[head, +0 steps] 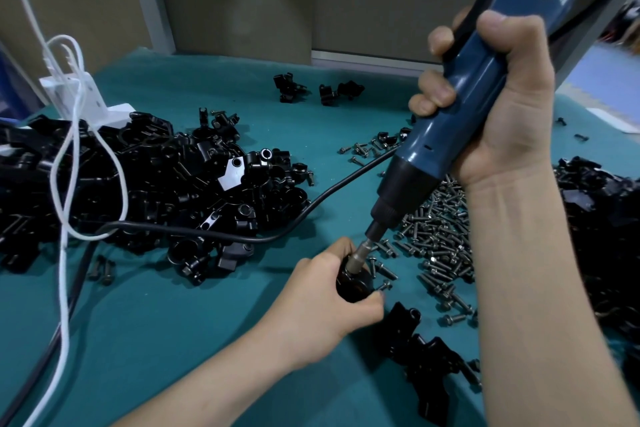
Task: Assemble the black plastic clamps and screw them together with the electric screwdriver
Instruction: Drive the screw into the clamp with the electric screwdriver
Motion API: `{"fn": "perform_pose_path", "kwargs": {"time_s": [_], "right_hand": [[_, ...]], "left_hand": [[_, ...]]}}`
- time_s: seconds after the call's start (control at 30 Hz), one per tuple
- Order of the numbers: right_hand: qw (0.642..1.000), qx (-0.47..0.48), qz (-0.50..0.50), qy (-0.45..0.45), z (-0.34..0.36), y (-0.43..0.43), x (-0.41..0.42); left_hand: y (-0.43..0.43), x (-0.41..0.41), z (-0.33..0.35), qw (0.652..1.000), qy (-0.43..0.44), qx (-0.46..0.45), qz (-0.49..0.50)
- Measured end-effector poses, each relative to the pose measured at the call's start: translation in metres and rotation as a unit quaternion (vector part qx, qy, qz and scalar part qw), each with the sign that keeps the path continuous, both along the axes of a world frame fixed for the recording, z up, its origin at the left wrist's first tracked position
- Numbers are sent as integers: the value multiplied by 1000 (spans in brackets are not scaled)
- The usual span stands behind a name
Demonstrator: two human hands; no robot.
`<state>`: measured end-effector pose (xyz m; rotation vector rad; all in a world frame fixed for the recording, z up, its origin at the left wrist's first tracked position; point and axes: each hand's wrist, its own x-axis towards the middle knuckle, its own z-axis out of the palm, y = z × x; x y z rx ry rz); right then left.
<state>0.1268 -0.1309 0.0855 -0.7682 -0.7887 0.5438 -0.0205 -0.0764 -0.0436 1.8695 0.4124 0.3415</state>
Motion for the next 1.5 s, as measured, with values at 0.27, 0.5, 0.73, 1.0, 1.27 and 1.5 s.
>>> {"fn": "perform_pose_path", "kwargs": {"time_s": [0.27,0.5,0.73,1.0,1.27,1.5], "right_hand": [[1000,5,-19,11,0,-3,5],[995,-67,-58,53,0,-36,45],[914,-392,-66,82,-43,-13,53],[794,-581,-141,-111,-85,19,58],[694,-665,-91,-260,-75,15,57],[705,-657,-94,-252,-80,17,58]], "left_hand": [[5,0,-1,999,21,-19,-24],[28,3,5,932,-49,-358,-4],[40,5,9,850,-82,-517,64],[41,5,9,825,-67,-559,58],[46,4,9,799,-80,-596,25],[47,2,6,803,-88,-589,18]]}}
